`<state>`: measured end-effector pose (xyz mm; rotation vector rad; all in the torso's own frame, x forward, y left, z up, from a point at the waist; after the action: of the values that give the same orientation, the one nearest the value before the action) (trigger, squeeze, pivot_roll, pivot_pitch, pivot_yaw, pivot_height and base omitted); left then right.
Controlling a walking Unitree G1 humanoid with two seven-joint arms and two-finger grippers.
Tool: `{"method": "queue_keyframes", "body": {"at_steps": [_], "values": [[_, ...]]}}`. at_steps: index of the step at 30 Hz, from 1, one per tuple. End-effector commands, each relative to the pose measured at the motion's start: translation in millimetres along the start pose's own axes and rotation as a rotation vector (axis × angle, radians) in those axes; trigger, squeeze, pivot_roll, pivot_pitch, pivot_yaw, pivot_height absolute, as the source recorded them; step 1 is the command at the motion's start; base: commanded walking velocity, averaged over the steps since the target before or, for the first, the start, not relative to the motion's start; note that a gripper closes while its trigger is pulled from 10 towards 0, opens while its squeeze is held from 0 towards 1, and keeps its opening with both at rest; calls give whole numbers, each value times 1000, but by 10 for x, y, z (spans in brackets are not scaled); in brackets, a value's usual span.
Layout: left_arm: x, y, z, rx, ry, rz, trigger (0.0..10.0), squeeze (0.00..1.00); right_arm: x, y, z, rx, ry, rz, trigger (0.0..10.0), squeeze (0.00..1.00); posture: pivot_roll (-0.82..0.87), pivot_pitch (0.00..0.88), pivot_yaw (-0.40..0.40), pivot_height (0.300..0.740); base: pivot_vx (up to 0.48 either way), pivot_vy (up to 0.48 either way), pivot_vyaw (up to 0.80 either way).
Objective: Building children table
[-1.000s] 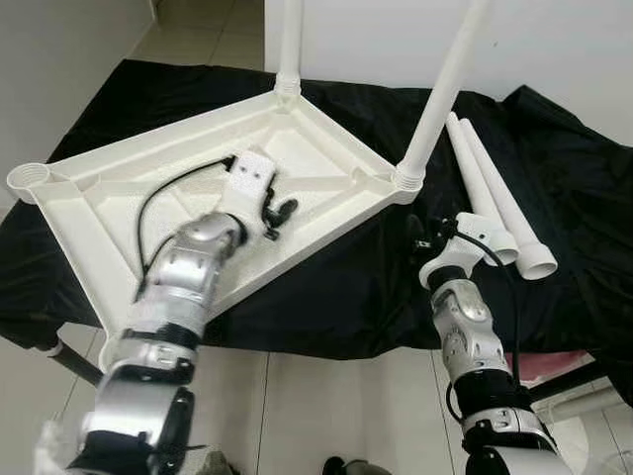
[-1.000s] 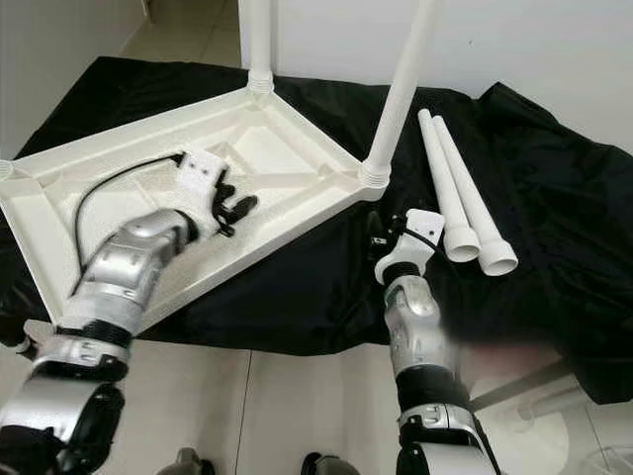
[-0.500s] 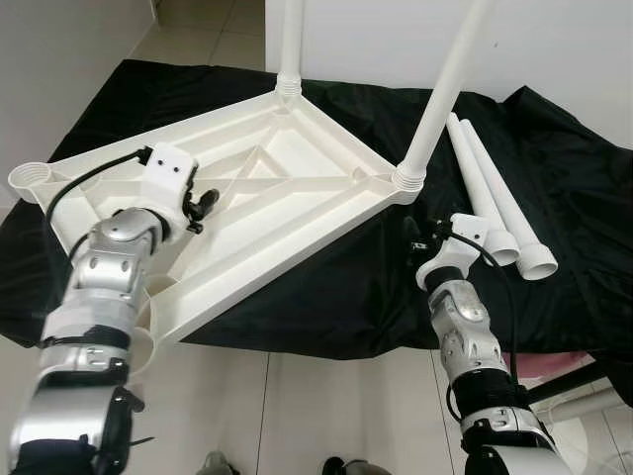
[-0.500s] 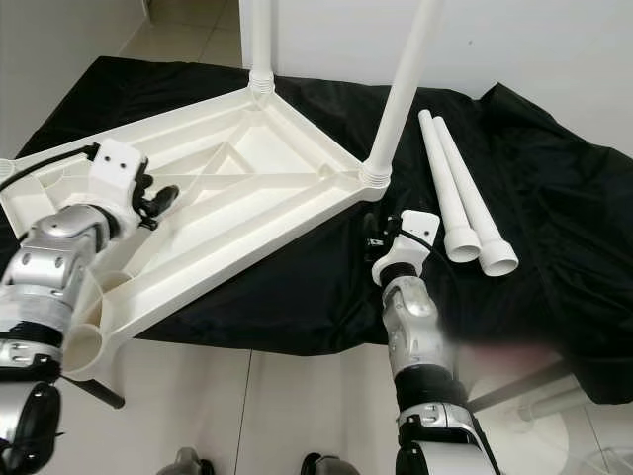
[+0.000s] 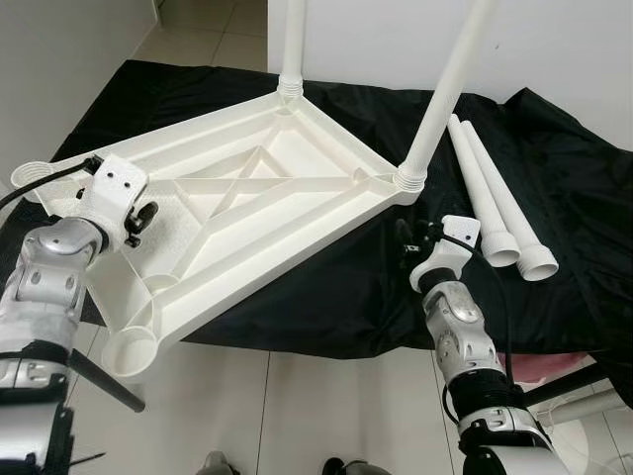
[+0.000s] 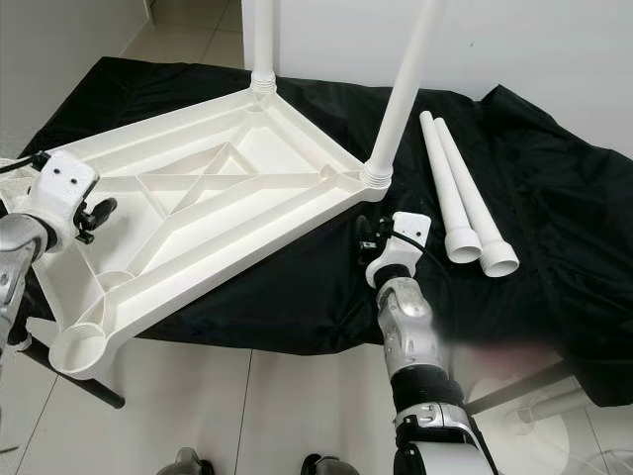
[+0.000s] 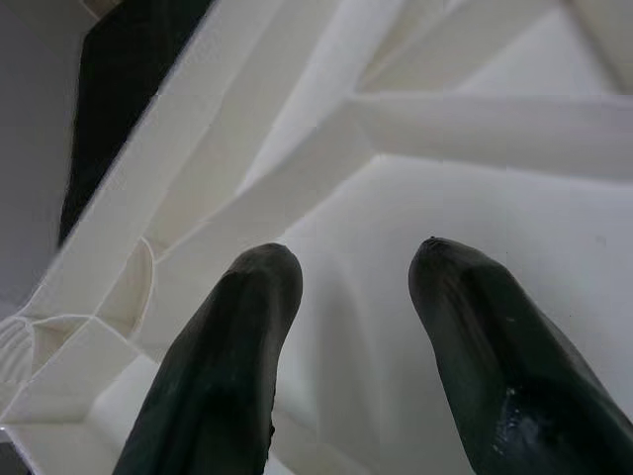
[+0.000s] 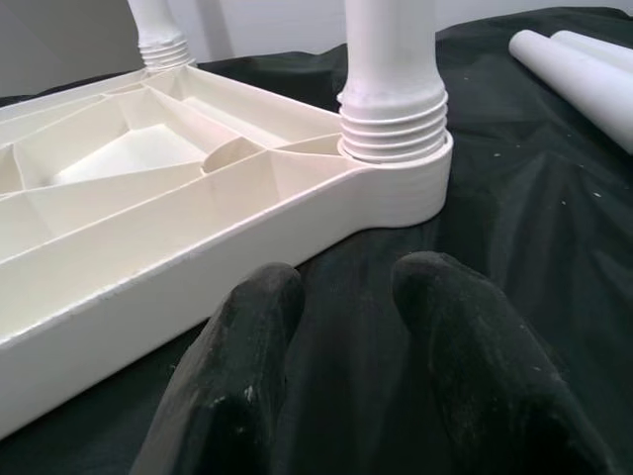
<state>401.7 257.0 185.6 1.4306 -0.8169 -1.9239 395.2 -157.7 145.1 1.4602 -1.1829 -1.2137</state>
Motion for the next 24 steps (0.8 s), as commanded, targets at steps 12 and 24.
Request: {"method": "queue_keyframes", "body": {"at_steps": [12, 24], "values": [[807, -15, 187, 47, -426, -191, 10000, 0, 32, -154, 23, -58, -38, -11, 10000, 0, 61, 88, -61, 740, 0, 0, 0], [1450, 306, 469, 156, -736, -206, 10000, 0, 56, -232, 7, -107, -42, -15, 10000, 0, 57, 107, -55, 740, 0, 0, 0]]}}
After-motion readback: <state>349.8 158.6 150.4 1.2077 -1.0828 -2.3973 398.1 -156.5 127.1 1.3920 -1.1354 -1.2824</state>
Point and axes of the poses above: a point about 5 cm out from each wrist's last joint towards the gripper, its own z axis pointing back from the gripper into the wrist, its own y axis along the axis of the wrist's last joint, x = y × z, the point moved 5 cm from there along -z, pointing out of the wrist towards the gripper, and after that the axes turned 1 degree about z, right-handed, at the moved point
